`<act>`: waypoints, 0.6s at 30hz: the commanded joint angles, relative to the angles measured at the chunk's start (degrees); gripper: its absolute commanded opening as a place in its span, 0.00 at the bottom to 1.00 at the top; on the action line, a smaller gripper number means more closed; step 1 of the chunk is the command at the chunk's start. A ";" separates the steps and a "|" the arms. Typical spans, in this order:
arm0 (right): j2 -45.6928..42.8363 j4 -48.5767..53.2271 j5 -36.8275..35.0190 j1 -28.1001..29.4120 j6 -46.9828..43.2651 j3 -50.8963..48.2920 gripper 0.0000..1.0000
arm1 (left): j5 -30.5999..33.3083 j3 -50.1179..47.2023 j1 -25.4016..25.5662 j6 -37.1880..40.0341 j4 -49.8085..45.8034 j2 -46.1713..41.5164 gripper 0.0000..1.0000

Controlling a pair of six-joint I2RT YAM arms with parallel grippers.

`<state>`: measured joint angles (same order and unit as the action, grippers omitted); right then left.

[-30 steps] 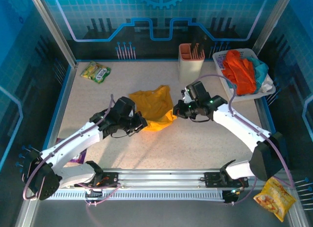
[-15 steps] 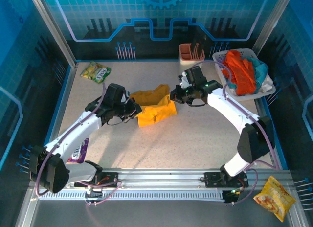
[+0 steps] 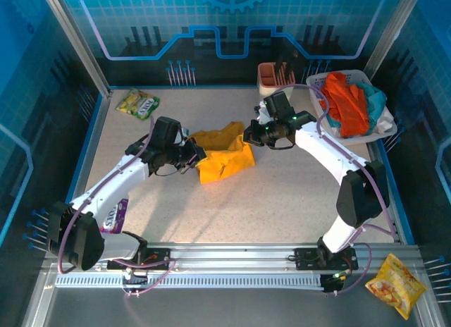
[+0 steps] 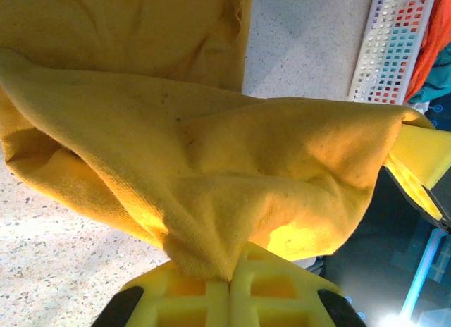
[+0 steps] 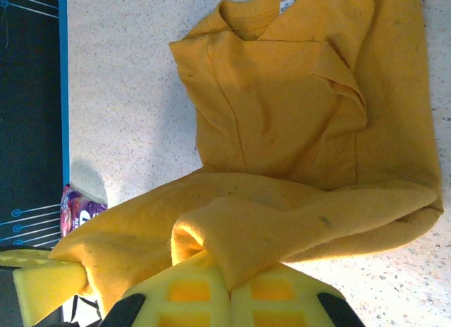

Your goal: Fold and stack the t-shirts

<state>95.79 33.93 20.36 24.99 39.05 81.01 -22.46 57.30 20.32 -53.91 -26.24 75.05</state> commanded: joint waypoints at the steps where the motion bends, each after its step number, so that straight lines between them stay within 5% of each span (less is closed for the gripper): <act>1: -1.39 1.12 1.79 -0.65 -0.92 -0.15 0.00 | -2.35 -1.75 0.13 -0.85 2.14 -1.83 0.00; 18: -0.96 -2.50 1.83 -1.94 0.58 -1.72 0.00 | 0.48 -2.31 -0.77 -0.39 3.29 -1.60 0.00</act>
<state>94.41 33.06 20.71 24.43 38.98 79.11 -22.76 54.19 20.36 -54.48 -23.99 72.64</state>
